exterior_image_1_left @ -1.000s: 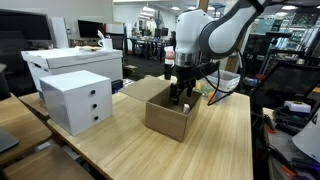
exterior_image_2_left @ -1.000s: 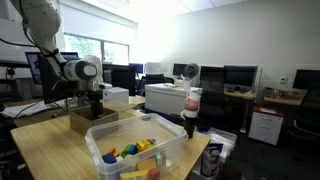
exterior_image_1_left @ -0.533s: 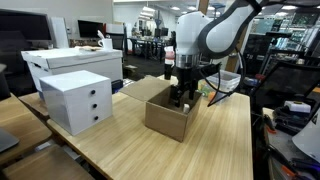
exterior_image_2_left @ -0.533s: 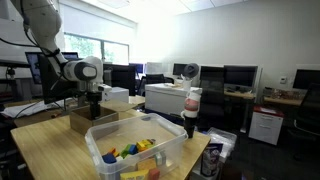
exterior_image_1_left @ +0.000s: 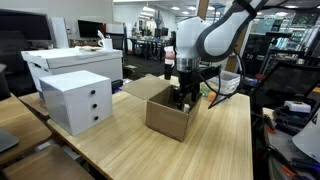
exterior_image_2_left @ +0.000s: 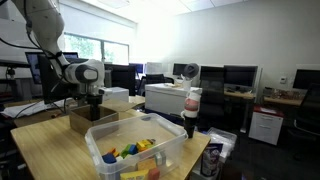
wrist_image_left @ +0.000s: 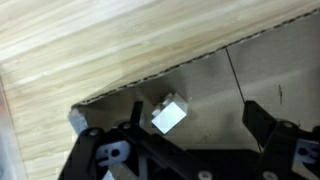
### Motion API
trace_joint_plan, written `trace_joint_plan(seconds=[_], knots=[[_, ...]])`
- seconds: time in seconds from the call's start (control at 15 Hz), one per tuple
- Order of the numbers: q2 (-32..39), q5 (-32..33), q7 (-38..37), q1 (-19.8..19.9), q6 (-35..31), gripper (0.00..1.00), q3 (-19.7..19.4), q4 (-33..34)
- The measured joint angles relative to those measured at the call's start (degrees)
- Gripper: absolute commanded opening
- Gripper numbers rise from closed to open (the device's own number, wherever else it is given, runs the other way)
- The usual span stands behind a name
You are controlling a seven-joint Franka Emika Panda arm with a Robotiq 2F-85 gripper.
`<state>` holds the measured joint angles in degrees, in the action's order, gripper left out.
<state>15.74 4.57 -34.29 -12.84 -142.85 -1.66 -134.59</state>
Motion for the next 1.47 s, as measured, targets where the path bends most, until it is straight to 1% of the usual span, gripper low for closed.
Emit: trace_joint_plan(seconds=[0.53,0.8,1.27,1.47], knots=[[0.21,-0.25,0.0,0.06,-0.24,1.0,0.72,0.31],[1.8,-0.15,0.0,-0.09,-0.48,1.0,1.51,1.27],[4.15,2.12,-0.08,-0.12,-0.46,1.0,-0.06,1.95],[5.07,2.81,-0.08,-0.3,-0.61,1.0,-0.13,2.67]])
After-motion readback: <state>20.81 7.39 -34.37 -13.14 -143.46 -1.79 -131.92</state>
